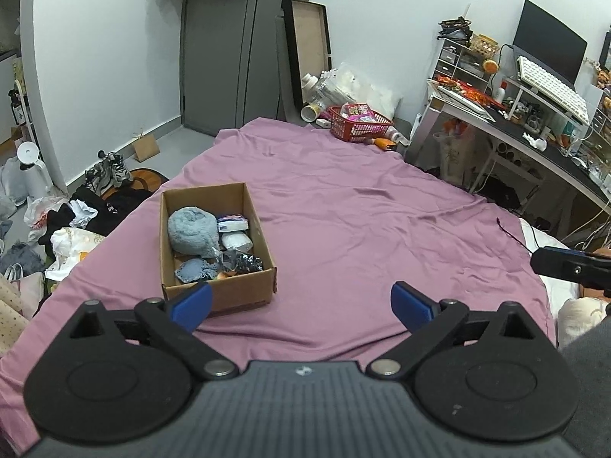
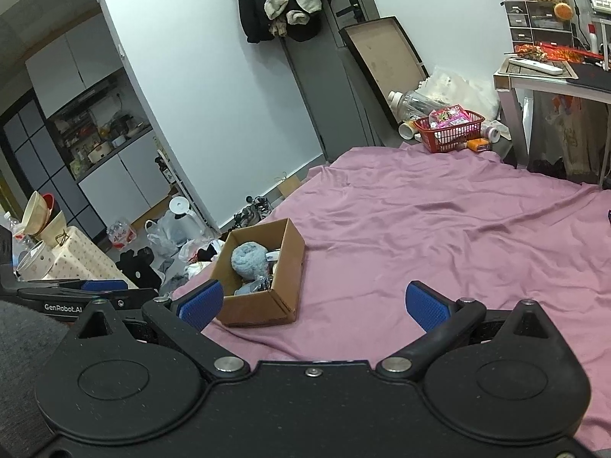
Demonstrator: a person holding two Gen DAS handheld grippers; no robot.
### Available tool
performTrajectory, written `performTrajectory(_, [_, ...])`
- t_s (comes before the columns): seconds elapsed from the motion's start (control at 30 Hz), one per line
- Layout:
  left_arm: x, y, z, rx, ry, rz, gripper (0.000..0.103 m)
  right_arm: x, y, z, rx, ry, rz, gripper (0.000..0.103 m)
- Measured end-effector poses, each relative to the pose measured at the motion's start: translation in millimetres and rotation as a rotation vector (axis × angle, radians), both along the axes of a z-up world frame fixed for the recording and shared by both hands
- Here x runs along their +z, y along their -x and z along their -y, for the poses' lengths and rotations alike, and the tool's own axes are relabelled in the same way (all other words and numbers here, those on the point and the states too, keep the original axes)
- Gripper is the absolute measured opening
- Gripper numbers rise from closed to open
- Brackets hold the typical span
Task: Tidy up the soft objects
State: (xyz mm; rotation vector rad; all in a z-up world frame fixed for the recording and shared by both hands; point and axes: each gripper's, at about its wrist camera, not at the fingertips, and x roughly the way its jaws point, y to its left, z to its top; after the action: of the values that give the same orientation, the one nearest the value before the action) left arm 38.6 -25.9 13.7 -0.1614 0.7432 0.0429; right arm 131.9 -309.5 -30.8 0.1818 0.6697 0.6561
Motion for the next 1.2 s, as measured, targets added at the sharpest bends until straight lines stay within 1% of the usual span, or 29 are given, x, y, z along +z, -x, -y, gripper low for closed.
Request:
performTrajectory(0.2, [7,13,3,0.034,-0.016,0.012,0.099,1,10,-1,0.010,0.002,-0.006,0.103])
performTrajectory(0.27, [7,17,4,0.046,-0.023,0.008,0.099,2,14,-2,0.013,0.020,-0.002,0.103])
performTrajectory(0.37, [8,24,4,0.051,-0.010,0.004,0.099,6,20,-2,-0.003,0.056,0.017,0.103])
performTrajectory(0.5, [9,30,6,0.080,-0.009,0.006,0.099,8,23,6,-0.008,0.035,0.007,0.103])
performTrajectory(0.57, [10,31,8,0.086,-0.022,0.008,0.099,8,24,9,-0.009,0.030,0.003,0.103])
performTrajectory(0.73, [11,31,9,0.090,-0.039,0.008,0.099,10,26,12,-0.018,0.026,0.015,0.103])
performTrajectory(1.1, [10,29,10,0.083,-0.037,0.005,0.099,10,25,12,-0.024,0.024,0.010,0.103])
performTrajectory(1.2, [10,29,10,0.082,-0.032,0.004,0.099,11,26,12,-0.024,0.027,0.022,0.103])
